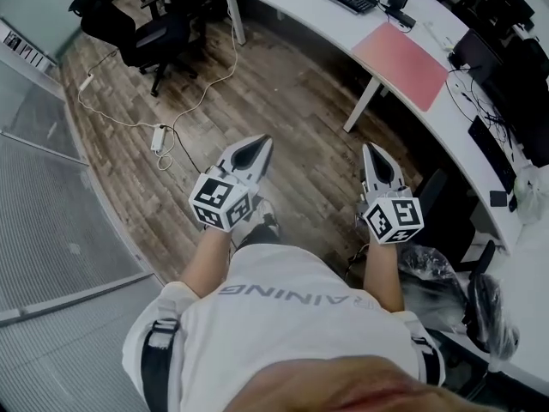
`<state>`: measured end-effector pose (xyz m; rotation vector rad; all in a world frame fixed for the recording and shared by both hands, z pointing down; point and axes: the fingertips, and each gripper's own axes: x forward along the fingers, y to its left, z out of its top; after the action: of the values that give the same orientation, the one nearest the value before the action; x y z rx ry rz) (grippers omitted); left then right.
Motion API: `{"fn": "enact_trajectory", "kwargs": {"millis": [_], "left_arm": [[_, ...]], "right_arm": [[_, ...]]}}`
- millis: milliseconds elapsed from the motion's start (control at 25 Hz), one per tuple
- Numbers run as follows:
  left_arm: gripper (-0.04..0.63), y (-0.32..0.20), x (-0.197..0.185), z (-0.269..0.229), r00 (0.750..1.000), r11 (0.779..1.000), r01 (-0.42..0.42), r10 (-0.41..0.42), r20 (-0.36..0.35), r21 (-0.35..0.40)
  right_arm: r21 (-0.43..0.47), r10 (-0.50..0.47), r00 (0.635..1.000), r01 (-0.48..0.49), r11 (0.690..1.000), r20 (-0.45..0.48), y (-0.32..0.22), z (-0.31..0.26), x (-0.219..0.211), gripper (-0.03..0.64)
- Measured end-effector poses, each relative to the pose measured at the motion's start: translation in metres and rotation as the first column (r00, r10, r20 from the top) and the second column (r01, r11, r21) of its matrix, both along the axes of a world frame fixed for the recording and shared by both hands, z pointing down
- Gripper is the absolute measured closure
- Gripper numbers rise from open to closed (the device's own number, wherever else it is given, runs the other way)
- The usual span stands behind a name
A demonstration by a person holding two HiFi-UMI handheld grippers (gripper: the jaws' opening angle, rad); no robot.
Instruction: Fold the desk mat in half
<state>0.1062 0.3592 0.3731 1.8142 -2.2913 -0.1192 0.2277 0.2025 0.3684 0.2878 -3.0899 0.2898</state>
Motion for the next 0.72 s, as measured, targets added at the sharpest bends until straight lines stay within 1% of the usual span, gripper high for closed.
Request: {"fn": "enact_trajectory", "kwargs": {"millis": [200, 360, 480, 640, 720], "left_arm": [[0.563, -0.020, -0.050, 0.008, 0.999, 1.000, -0.031, 0.031, -0.035, 0.002], [0.563, -0.034, -0.090, 0.010, 0.997, 0.998, -0.062, 0.063, -0.054, 0.013], [0.563, -0.036, -0.117, 0.019, 0.993, 0.997, -0.079, 0.079, -0.089, 0.001], [0.563, -0.034, -0.152, 0.030, 0.991, 0.997, -0.080, 0.078, -0.109, -0.014], [0.563, -0.032, -0.165, 0.031, 0.991, 0.997, -0.071, 0.070, -0.116, -0.004]], "right_arm": [[-0.013, 0.031, 0.999, -0.031, 0.999, -0.041, -0.020, 0.008, -0.048, 0.594], [0.001, 0.048, 0.996, -0.049, 0.999, -0.075, -0.030, 0.011, -0.087, 0.593], [0.017, 0.069, 0.993, -0.068, 0.998, -0.095, -0.033, 0.010, -0.112, 0.592], [0.023, 0.078, 0.988, -0.076, 0.997, -0.132, -0.031, 0.020, -0.140, 0.593], [0.028, 0.069, 0.985, -0.065, 0.997, -0.158, -0.030, 0.025, -0.152, 0.594]]}}
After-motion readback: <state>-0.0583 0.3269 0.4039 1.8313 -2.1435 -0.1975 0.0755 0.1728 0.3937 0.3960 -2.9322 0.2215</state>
